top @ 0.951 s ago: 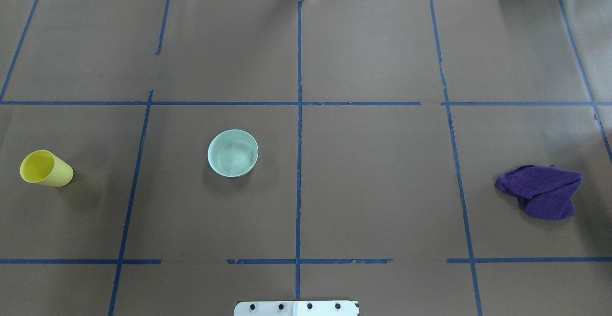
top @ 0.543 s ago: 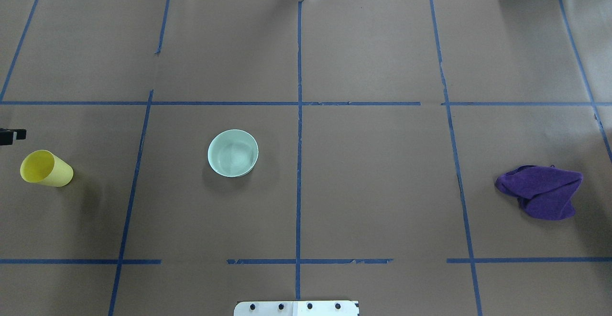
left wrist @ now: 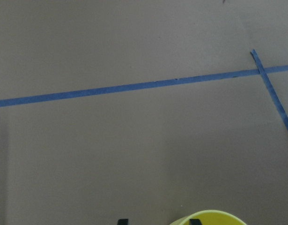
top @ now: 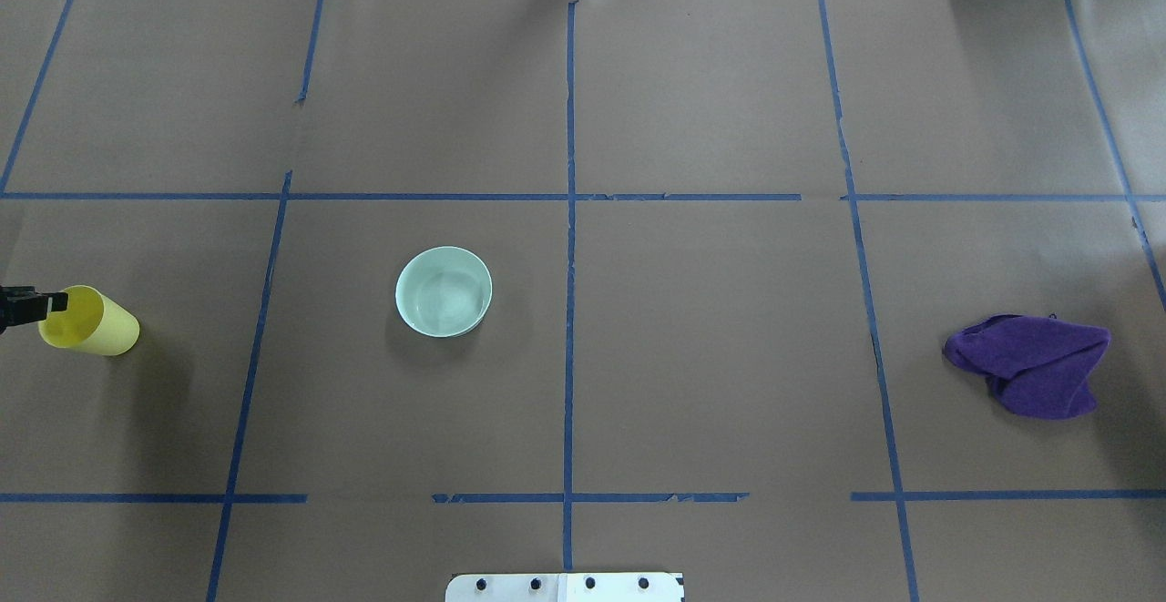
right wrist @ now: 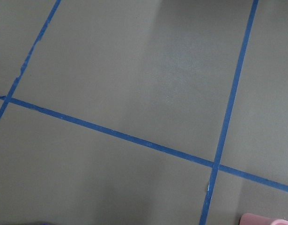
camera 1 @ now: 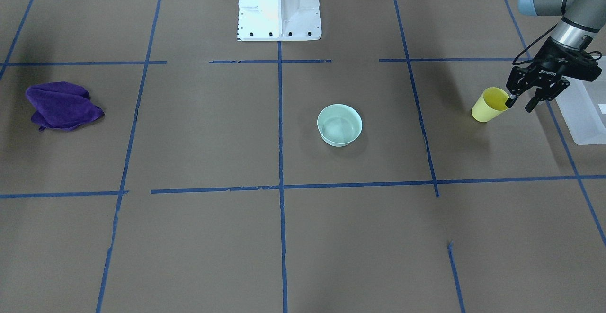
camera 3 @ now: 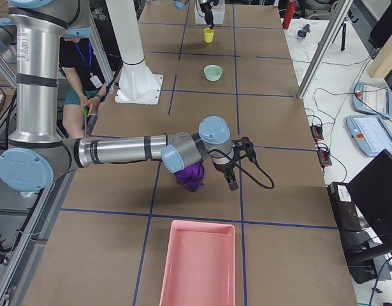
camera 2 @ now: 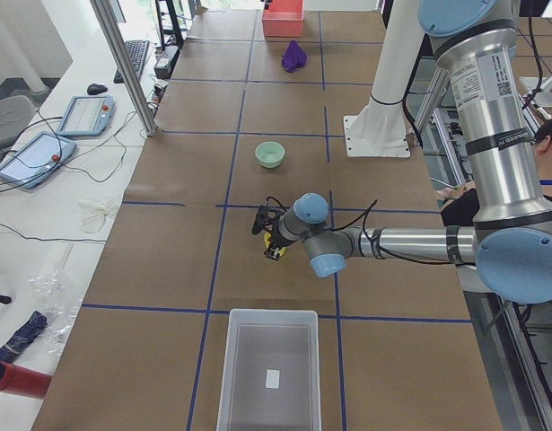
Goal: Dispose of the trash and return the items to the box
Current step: 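Grasp the yellow cup with the left gripper, then carry the yellow cup to the clear bin and release it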
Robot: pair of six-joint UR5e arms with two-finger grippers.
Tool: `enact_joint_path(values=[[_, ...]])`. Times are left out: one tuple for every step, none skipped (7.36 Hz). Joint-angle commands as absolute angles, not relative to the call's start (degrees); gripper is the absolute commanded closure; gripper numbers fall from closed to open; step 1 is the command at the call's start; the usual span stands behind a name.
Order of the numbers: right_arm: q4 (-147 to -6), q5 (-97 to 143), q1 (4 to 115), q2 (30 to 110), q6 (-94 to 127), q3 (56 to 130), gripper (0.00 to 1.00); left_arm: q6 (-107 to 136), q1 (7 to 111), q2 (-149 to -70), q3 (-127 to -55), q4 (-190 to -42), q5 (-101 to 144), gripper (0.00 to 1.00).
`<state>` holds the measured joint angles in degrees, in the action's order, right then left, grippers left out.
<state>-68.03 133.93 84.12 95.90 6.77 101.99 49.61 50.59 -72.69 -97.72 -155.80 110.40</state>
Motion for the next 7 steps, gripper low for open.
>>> enact_joint_path(values=[[-68.0, 133.9, 84.1, 96.2, 6.7, 102.0, 0.0, 49.7, 49.9, -72.5, -97.6, -155.8, 109.4, 1.0], [-68.0, 133.9, 84.1, 96.2, 6.7, 102.0, 0.0, 49.5, 49.9, -72.6, -97.6, -155.8, 109.3, 1.0], [-68.0, 133.9, 84.1, 96.2, 6.8, 102.0, 0.0, 49.2, 50.1, -72.6, -98.3, -155.9, 109.6, 1.0], [-68.0, 133.9, 84.1, 96.2, 6.8, 102.0, 0.0, 48.7, 50.9, -72.4, -99.9, -155.8, 110.2, 1.0], [-67.9, 133.9, 84.1, 96.1, 7.0, 102.0, 0.0, 47.4, 51.6, -70.8, -102.1, -155.7, 115.0, 1.0], [-66.2, 134.0, 84.1, 95.9, 7.3, 102.0, 0.0, 39.8, 56.4, -69.6, -102.4, -155.6, 122.7, 1.0], [-65.8, 134.2, 84.1, 95.9, 7.3, 101.9, 0.0, 29.8, 66.8, -69.8, -101.8, -153.0, 129.1, 1.0]])
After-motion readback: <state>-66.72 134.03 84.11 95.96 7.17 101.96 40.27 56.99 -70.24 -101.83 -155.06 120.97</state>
